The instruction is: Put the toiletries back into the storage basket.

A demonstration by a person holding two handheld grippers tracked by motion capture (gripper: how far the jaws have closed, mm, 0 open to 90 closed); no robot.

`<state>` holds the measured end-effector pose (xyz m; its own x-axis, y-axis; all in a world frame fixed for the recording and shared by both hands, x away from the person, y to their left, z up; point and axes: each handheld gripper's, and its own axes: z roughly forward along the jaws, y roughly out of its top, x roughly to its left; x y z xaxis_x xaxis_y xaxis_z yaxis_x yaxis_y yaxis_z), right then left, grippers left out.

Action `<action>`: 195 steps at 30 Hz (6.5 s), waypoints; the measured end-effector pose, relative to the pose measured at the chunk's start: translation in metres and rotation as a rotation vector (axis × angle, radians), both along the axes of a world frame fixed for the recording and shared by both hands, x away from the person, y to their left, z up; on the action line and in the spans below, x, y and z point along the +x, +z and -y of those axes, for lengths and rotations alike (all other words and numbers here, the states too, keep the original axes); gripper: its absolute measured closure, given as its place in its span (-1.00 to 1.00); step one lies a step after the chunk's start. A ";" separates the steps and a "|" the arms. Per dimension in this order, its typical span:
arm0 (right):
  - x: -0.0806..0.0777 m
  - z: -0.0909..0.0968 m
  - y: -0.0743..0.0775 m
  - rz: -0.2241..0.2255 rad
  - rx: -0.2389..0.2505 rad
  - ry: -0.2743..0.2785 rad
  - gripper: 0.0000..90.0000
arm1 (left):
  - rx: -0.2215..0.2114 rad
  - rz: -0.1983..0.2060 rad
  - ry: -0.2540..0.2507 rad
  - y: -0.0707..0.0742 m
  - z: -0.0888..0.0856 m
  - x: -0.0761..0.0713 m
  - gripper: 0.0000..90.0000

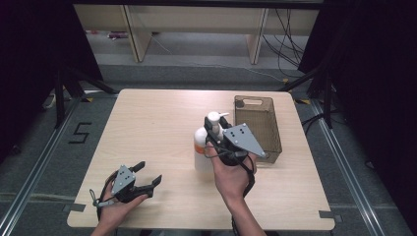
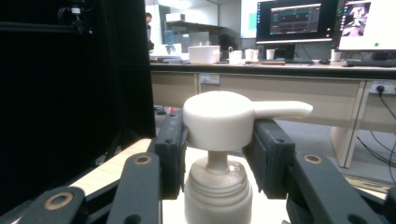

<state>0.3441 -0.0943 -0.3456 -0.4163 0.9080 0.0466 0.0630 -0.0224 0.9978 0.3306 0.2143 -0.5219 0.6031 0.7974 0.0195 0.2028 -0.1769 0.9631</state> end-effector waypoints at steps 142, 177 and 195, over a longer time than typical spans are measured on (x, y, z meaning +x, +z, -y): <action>0.054 0.108 0.033 0.106 0.013 -0.250 0.34 | -0.007 -0.004 -0.001 0.000 0.000 0.000 -0.57; 0.061 0.106 0.013 0.052 0.001 -0.242 0.34 | -0.007 -0.005 -0.002 0.000 0.000 0.000 -0.57; 0.062 0.106 -0.003 0.014 -0.016 -0.244 0.34 | -0.007 -0.006 -0.003 0.000 0.000 0.000 -0.56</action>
<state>0.4064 -0.2005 -0.3487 -0.1847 0.9824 0.0271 0.0437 -0.0194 0.9989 0.3305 0.2141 -0.5219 0.6054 0.7958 0.0106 0.2079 -0.1710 0.9631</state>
